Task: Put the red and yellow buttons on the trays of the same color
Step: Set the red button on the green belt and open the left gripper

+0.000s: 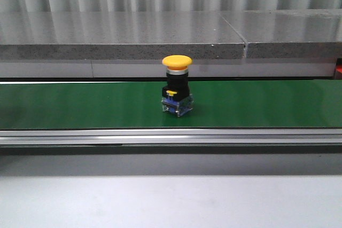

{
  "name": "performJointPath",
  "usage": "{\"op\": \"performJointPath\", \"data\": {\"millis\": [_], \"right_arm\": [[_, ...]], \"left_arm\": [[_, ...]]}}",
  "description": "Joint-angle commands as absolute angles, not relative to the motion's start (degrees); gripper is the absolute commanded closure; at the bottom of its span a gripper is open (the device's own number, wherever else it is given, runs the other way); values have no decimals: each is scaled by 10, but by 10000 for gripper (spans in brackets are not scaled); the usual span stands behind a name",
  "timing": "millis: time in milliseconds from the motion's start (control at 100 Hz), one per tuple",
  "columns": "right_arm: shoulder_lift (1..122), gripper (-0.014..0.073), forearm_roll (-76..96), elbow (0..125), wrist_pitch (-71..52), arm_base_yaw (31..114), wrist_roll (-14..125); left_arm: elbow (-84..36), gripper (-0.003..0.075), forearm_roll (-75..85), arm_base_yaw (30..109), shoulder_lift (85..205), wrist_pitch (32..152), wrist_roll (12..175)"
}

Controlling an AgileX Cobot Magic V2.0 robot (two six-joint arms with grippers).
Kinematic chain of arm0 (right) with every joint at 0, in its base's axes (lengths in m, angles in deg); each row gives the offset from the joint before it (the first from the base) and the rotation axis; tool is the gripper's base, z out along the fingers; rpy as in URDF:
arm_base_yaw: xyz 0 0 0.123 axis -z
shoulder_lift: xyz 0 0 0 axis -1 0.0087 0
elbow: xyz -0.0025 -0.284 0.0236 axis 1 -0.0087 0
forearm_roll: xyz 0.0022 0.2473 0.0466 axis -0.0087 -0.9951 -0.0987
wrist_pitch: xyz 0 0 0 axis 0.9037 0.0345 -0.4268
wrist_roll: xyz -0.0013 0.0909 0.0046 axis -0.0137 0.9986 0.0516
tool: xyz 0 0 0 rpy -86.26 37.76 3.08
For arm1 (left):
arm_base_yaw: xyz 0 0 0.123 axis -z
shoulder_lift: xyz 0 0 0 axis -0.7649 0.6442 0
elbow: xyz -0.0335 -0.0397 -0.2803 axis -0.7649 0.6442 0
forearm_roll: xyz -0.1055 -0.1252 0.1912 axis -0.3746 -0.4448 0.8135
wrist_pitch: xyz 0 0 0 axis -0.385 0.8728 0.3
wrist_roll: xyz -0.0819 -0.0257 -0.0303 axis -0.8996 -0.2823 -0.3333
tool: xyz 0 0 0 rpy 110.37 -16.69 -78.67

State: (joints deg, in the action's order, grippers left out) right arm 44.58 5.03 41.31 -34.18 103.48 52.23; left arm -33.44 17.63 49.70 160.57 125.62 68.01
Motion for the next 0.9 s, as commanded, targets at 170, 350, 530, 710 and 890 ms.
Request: {"op": "performJointPath", "data": {"millis": [170, 350, 530, 710, 890], "right_arm": [[442, 664, 41, 427, -308, 1032, 516], [442, 664, 41, 427, -308, 1032, 516], [442, 664, 41, 427, -308, 1032, 516], [442, 664, 41, 427, -308, 1032, 516], [442, 664, 41, 427, -308, 1032, 516]], "left_arm": [[-248, 75, 169, 513, 1443, 1114, 682], [-127, 120, 169, 513, 1336, 1019, 682], [-33, 259, 164, 513, 1240, 969, 682], [17, 564, 163, 513, 1185, 953, 682], [24, 740, 157, 513, 1178, 953, 682]]}}
